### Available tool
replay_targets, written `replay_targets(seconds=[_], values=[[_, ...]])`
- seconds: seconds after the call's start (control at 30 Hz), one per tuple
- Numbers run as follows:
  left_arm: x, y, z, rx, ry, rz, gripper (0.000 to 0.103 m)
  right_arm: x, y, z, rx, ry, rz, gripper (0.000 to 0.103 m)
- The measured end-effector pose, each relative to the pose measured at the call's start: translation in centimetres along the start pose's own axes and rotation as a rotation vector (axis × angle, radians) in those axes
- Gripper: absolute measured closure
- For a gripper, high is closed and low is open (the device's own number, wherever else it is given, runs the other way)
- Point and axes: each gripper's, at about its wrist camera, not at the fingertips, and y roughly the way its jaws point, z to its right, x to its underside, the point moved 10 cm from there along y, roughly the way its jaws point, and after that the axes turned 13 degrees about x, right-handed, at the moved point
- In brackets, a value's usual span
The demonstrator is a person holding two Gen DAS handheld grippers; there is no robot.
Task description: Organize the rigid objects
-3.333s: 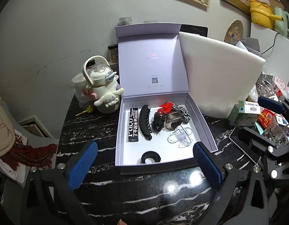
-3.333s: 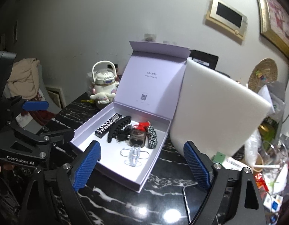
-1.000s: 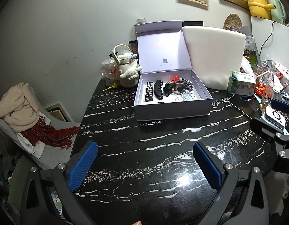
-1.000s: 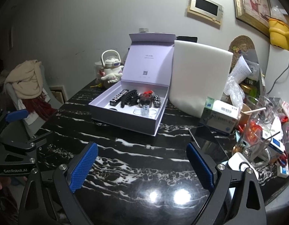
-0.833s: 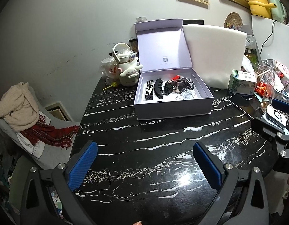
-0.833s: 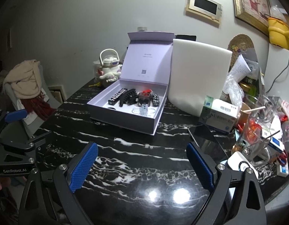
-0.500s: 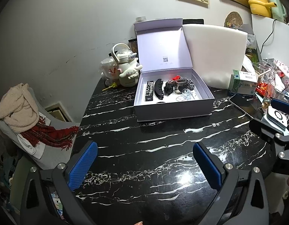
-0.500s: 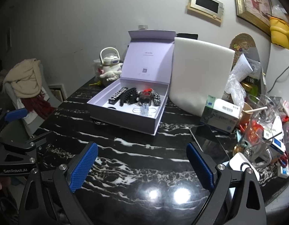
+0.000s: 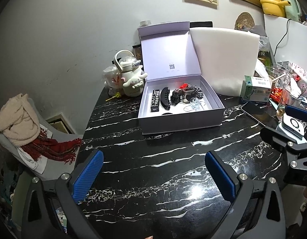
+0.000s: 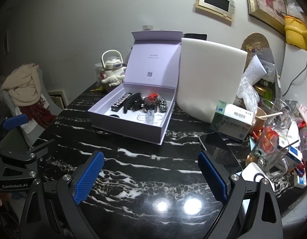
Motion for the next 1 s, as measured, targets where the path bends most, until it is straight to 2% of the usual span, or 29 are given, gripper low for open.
replay_targets(seconds=[1.0], values=[[0.33,0.88,0.02,-0.004,-0.006,-0.016,0.0,0.6,0.87,0.5,0.022,0.01,-0.034,0.007]])
